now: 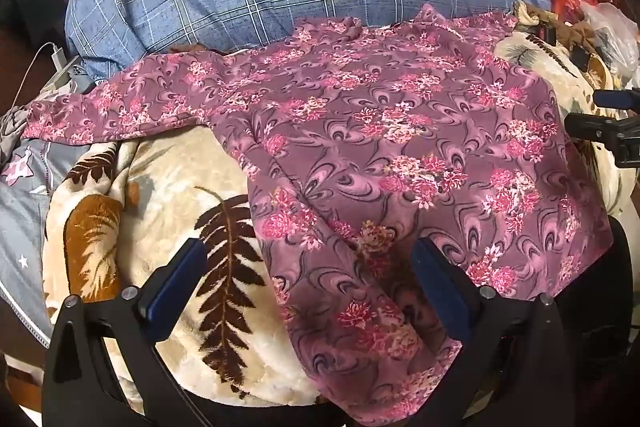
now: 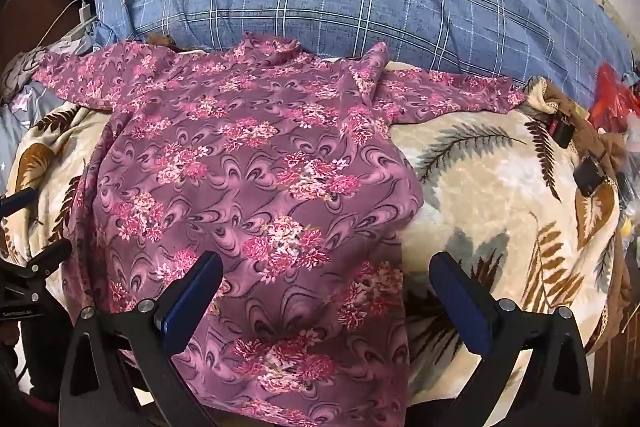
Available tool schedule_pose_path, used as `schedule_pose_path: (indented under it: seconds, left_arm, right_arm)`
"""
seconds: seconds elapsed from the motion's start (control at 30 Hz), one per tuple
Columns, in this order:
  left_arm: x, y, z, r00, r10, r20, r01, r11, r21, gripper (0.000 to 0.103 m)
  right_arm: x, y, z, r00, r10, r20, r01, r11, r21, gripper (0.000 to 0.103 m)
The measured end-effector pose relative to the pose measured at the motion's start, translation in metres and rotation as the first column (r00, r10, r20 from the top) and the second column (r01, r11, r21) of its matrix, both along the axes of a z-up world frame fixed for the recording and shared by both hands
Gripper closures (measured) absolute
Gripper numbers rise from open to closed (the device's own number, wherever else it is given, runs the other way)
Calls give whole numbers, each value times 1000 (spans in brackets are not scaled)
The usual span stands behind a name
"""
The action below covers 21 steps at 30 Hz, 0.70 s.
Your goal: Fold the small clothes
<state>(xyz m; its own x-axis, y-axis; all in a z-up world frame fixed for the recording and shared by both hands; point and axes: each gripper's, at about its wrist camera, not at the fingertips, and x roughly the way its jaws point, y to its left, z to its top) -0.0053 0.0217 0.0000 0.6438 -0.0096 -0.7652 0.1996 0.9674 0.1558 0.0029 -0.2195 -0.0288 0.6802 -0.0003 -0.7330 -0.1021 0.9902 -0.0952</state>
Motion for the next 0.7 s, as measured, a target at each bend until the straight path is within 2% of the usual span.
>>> schedule_pose_path:
  seconds: [0.43,0.6,0.7]
  left_arm:
    - [-12,-3,6,1000,-11,11,11,1000,-21,0]
    - [-11,1,13,1000,7,1,-7,998,-57,0]
    - [-10,2,18,1000,16,3,-16,997,-71,0]
  right_arm:
    - [-12,2,0,1000,20,-4,-21,999,-49,0]
    - [-14,-6,-3,999,13,-43,-11,1000,25,0]
    - [-21,-13,-2,999,-11,-33,13,998,61,0]
